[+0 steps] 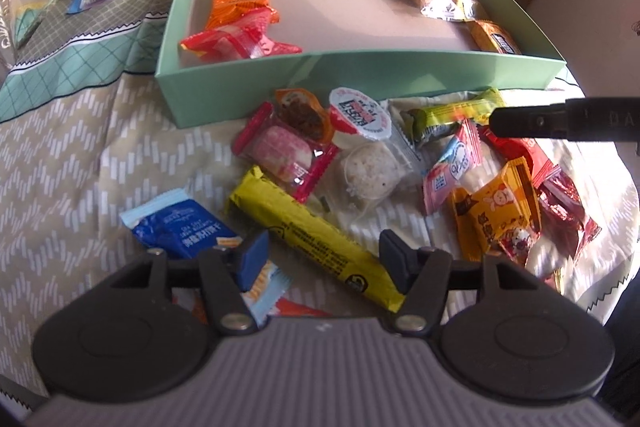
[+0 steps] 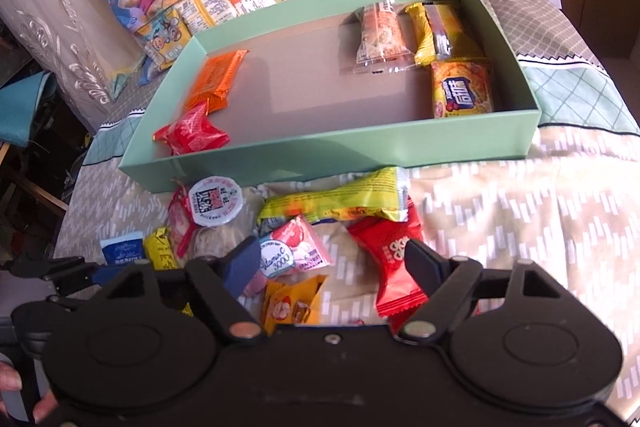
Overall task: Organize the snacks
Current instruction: 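Grasp the long yellow bar with the left tool while the right grasps the yellow-green bar, then carry both bars into the green box and open both tools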
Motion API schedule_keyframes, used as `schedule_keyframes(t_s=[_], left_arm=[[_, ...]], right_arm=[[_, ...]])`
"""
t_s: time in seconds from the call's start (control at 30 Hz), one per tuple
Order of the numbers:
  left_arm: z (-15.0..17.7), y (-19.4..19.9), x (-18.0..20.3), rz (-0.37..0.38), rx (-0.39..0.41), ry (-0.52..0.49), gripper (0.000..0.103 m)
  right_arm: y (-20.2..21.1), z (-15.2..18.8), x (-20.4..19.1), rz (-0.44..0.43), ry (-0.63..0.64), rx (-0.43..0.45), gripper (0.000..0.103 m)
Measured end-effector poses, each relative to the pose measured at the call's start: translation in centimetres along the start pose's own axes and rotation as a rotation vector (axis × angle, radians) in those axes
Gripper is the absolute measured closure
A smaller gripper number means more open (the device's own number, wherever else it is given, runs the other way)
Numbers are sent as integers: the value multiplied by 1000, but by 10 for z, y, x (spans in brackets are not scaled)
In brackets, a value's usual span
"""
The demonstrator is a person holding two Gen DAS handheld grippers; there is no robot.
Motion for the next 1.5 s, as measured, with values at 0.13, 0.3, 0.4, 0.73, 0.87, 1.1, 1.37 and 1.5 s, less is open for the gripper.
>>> schedule_keyframes(t_s=[0.13, 0.3, 0.4, 0.73, 0.87, 1.1, 1.37, 1.5], left_arm=[[0, -2, 0, -23, 8, 1, 54], [2, -2, -32, -42, -13, 49, 65], [7, -3, -45, -57, -27, 61, 65], [8, 0, -52, -15, 28, 53, 71], [9, 8, -44, 1, 60, 16, 78], [15, 3, -47, 1, 13, 25, 74], [6, 7, -34, -70, 13, -13, 82], [2, 23, -32, -58, 40, -14, 82]], right_arm=[[-13, -20, -13, -20, 48, 2, 43], [-40, -33, -16, -49, 90, -59, 46], [-52, -31, -13, -45, 96, -117, 46], [-42, 11, -47, -96, 168, -245, 56], [-53, -5, -50, -56, 177, -194, 66], [-79, -1, -61, -13, 248, -150, 73], [-64, 6, -53, 25, 206, -101, 82], [-43, 3, -42, 3, 188, -88, 82]])
Point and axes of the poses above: each gripper's, at about its wrist camera, not at the fingertips, and y roughly against the way its jaws point, x to its right, z to its underside, the point moved 7 cm from there along -y, roughly the way its jaws point, and after that the axes turned 6 degrees about -y, right-handed, at the moved point
